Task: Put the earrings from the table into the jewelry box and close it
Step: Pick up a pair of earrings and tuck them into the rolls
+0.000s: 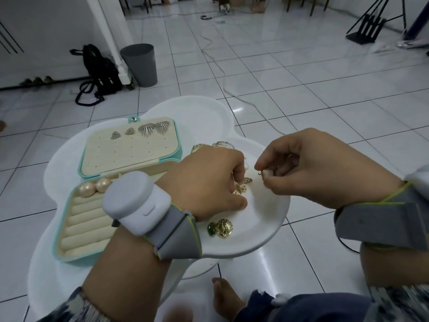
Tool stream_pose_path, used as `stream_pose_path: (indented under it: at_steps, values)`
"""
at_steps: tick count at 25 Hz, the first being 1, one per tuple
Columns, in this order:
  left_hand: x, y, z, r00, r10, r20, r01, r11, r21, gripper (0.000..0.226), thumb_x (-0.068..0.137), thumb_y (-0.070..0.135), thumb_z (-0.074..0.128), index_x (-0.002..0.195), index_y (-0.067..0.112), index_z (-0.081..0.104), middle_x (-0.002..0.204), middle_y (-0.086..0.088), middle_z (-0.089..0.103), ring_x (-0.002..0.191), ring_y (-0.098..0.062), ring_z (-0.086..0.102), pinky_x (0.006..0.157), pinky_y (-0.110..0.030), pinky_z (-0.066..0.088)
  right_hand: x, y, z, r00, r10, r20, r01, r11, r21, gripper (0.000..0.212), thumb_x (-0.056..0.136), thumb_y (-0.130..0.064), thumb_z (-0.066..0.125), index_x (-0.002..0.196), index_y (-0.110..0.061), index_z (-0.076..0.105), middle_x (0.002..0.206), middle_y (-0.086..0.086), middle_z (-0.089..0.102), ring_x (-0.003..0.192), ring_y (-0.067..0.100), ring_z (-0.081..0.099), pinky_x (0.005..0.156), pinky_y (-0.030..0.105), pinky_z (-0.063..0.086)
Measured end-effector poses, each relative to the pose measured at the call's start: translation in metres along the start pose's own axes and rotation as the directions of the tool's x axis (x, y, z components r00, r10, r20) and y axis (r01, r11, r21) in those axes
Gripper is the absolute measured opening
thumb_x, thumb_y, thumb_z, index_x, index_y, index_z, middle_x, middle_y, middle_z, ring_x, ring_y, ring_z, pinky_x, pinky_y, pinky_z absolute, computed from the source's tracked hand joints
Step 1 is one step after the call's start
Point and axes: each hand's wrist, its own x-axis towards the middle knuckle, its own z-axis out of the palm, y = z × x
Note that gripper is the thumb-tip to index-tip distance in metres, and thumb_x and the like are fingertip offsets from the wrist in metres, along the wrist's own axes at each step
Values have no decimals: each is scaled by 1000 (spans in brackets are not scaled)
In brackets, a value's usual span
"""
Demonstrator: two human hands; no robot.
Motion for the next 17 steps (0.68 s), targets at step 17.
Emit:
stream_pose_path:
  at_steps: [17]
  values:
    - [-6,-53,-30,960,-122,-252,89,986,-139,16,79,14,67,84,28,72,81,11,70,86,3,57,69,4,33,14,-4,11,997,-73,21,53,867,496,13,71,-3,76,77,-13,71,69,2,70,65,17,68,72,29,57]
